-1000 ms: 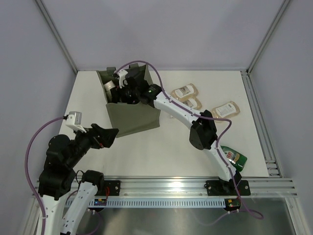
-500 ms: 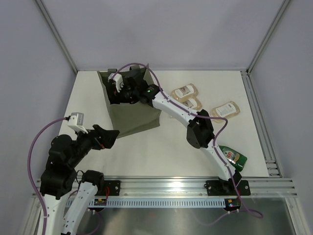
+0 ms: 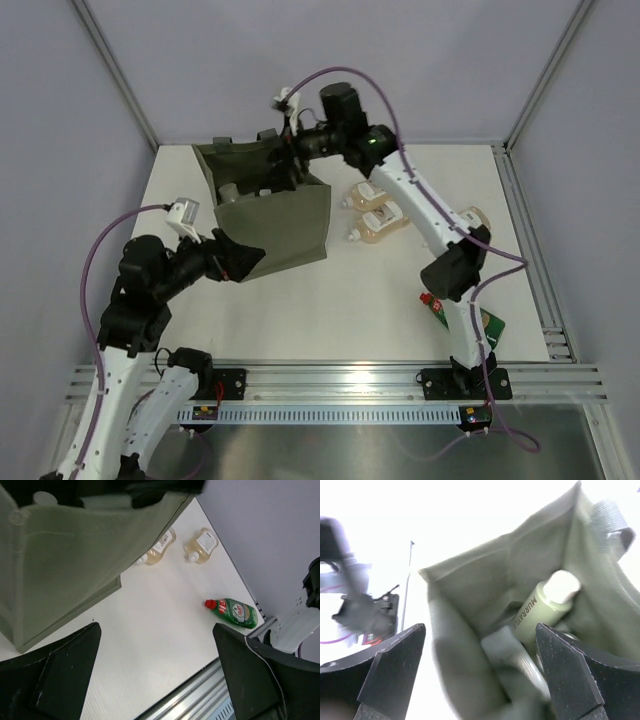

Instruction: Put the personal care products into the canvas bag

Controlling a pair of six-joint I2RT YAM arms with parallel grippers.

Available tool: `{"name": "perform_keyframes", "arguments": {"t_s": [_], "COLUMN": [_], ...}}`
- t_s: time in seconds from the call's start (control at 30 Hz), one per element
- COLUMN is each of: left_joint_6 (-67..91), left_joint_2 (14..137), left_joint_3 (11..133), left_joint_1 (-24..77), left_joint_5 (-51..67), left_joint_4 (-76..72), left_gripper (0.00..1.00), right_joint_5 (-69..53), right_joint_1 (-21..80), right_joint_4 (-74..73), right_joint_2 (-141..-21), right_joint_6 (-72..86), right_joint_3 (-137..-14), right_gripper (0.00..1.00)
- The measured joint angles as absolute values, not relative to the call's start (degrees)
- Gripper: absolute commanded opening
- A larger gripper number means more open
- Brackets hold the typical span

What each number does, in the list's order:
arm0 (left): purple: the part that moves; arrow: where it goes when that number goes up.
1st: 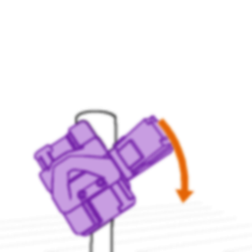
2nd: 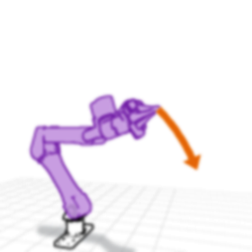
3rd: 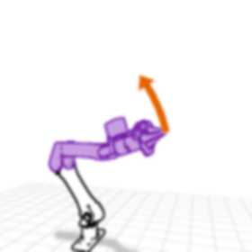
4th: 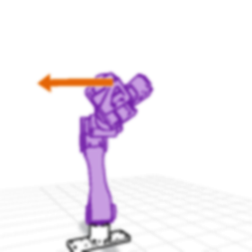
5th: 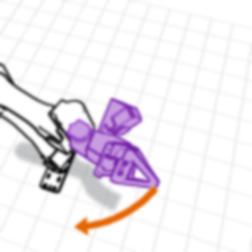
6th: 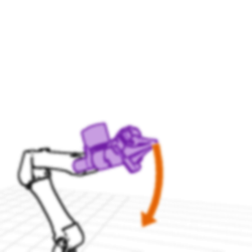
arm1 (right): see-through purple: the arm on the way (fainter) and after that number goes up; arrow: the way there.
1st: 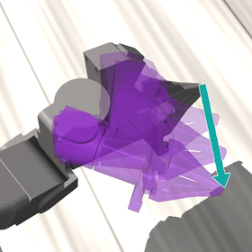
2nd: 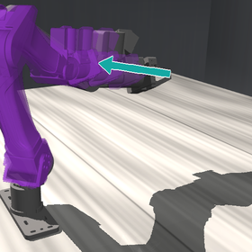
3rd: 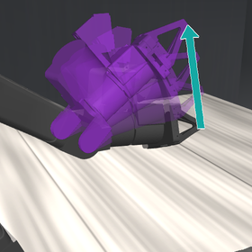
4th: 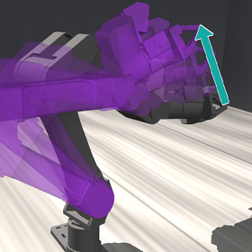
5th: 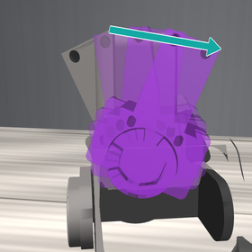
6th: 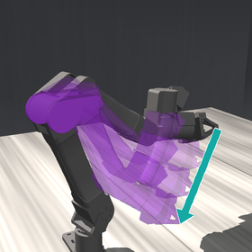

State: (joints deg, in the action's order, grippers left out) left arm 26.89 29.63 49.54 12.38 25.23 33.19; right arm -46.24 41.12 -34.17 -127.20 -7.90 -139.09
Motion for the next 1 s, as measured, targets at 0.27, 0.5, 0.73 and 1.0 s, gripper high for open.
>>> {"name": "perform_keyframes", "arguments": {"t_s": [0.27, 0.5, 0.73, 1.0], "left_joint_6": [23.57, 16.34, 6.35, -1.56], "left_joint_2": [48.01, 69.28, 95.07, 122.58], "left_joint_3": [56.25, 70.61, 85.65, 105.03], "left_joint_1": [26.09, 44.42, 49.76, 49.65], "left_joint_5": [26.04, 15.59, 9.41, 1.87], "left_joint_4": [28.05, 26.55, 24.73, 26.02], "left_gripper": [0.99, 0.98, 0.99, 0.99], "right_joint_5": [-56.75, -58.67, -56.45, -57.01], "right_joint_1": [23.05, 6.0, -11.75, -16.03], "right_joint_4": [-39.05, -40.95, -43.29, -43.07], "right_joint_2": [-100.64, -87.33, -86.54, -82.43], "right_joint_6": [-11.81, -15.27, -17.54, -18.7], "right_joint_3": [-124.46, -100.14, -79.11, -72.05], "right_gripper": [1.0, 0.99, 0.99, 0.99]}}
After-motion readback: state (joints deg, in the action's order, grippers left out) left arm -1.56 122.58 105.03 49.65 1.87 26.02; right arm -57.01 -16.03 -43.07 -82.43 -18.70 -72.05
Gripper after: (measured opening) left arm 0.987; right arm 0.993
